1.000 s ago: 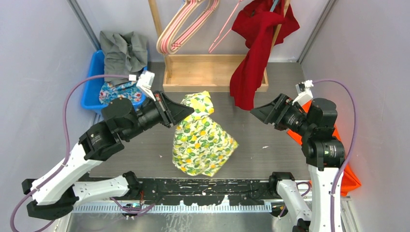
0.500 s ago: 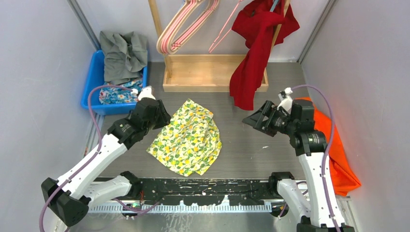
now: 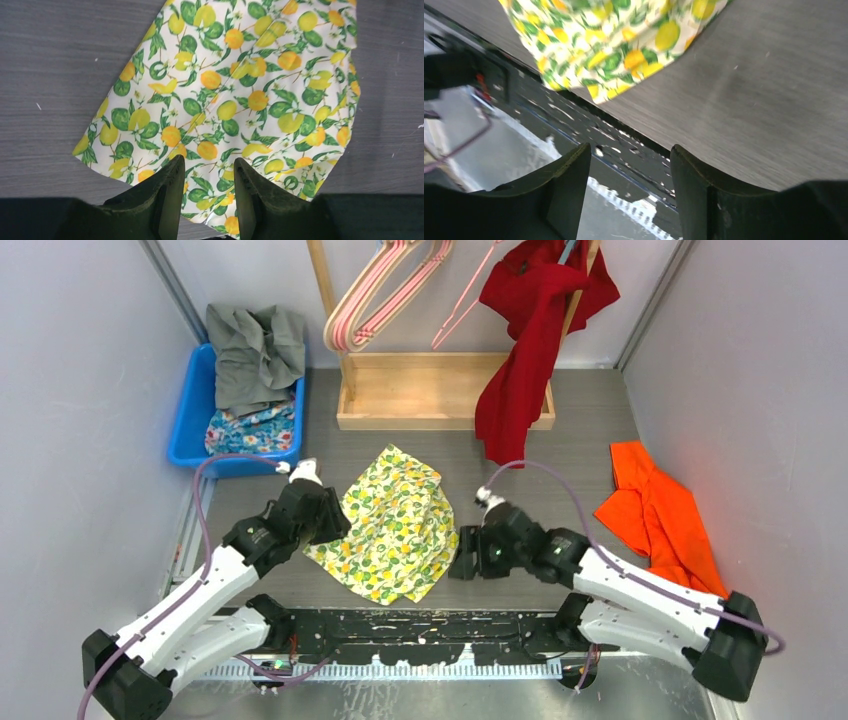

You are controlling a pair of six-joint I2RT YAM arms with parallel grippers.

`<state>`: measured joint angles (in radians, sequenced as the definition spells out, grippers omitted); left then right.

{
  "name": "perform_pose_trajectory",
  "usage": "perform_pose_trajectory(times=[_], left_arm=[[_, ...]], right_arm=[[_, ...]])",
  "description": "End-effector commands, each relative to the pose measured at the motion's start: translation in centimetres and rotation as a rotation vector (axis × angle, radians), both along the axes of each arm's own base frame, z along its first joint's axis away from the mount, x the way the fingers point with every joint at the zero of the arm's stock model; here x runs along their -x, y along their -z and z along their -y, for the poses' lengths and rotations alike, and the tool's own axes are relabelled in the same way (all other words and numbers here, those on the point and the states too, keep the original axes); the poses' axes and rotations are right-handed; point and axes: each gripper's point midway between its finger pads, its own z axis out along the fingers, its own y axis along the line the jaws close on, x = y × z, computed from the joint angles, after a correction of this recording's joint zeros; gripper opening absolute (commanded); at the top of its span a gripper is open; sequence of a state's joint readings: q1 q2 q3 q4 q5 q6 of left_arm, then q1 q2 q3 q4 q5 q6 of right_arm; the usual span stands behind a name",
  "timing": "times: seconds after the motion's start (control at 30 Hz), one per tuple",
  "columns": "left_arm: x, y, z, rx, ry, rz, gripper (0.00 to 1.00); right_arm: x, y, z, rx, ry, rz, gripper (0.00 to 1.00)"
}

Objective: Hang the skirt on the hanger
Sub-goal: Place the skirt at the center of the board.

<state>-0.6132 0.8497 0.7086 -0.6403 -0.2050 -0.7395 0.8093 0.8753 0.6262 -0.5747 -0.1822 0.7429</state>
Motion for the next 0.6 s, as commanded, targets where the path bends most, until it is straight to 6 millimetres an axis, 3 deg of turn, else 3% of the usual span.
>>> perform_pose_trajectory(times=[0.0,0.2,0.37,0.57], left_arm=[[0.6,0.5,0.5,0.046,0.014,-0.006,0.41],[0.7,2.7,-1.3,-0.019,-0.066,-0.027,0.42],[0.6,3.9,-3.4,-0.071,-0.181,-0.021,0.54],[0.8,5.6,-4.9,-0.138,-0.268,-0.073,0.57]], right_arm=[[-1.0,1.0,-2.0,0.022,0.117,0.125,0.63],[-0.5,3.2,-4.4,0.04,0.162,0.169,0.6],[-1.6,4.3,-6.8,0.018,0.228,0.209,0.59],[-1.2,5.8,-9.8,0.001,0.228,0.195,0.58]])
